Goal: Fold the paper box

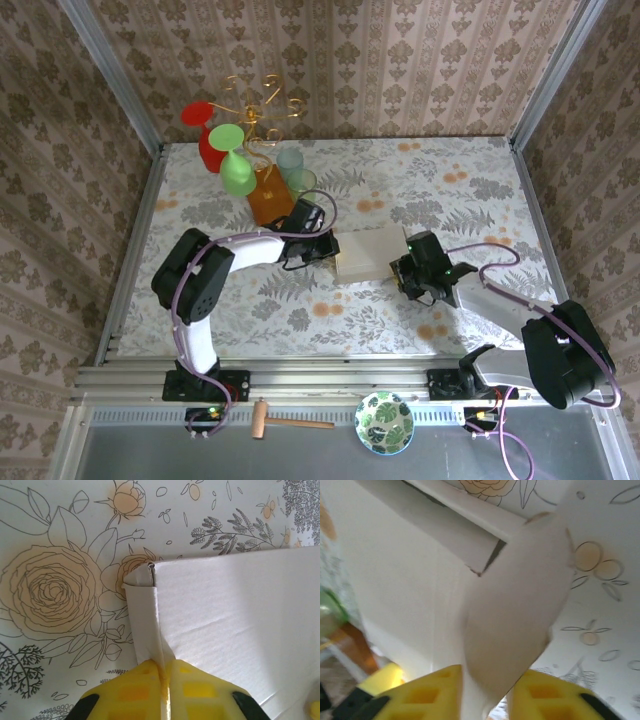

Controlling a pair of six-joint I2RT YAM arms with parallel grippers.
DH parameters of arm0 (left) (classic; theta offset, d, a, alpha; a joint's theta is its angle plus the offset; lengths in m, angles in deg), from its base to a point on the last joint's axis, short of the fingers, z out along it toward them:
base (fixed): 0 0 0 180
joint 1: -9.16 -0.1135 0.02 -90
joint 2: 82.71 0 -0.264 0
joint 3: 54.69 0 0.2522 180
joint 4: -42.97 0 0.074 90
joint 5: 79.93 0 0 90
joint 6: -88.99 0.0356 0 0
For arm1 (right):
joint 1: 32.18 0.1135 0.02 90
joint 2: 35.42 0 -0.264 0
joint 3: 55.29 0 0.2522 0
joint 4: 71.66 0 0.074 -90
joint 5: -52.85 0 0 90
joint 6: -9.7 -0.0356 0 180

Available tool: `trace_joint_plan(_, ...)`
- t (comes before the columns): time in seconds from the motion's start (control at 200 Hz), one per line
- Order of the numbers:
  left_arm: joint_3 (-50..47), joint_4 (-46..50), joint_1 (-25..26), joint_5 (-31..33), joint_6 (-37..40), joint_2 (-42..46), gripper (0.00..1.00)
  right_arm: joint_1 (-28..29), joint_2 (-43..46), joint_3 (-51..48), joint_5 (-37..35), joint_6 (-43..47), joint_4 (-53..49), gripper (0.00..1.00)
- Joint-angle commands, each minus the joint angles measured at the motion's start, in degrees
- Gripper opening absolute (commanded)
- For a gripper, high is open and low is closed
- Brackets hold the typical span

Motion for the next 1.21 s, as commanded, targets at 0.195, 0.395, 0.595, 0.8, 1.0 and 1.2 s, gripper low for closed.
trace_joint_plan(0.195, 1.0, 9.1, 0.2, 2.3, 5.8, -2.4, 0.05, -4.0, 3.2, 16.9, 0.8, 23.3, -30.4, 0.51)
trace_joint_plan(0.395, 1.1, 10.8, -0.4, 2.9, 8.2, -1.8, 0.03, -8.4, 5.6, 22.1, -1.1, 36.7, -36.7, 0.55)
trace_joint_plan(0.595, 0.4, 10.0, -1.7, 0.8, 10.6, -1.7, 0.01, -19.5, -2.9, 17.1, 18.0, 49.9, -19.3, 0.51)
trace_joint_plan(0.8, -2.5, 6.2, -3.9, -3.0, 12.9, -1.8, 0.01, -21.2, -17.2, 19.1, 26.3, 61.9, -12.8, 0.52)
trace_joint_plan(1.0, -4.7, 4.6, -6.1, -5.0, 14.5, -2.5, 0.00, -21.7, -24.4, 20.0, 32.3, 65.7, -11.8, 0.51)
trace_joint_plan(1.2, -5.9, 5.1, -6.8, -4.0, 15.8, -2.7, 0.00, -22.9, -23.9, 17.6, 34.4, 67.3, -10.7, 0.53)
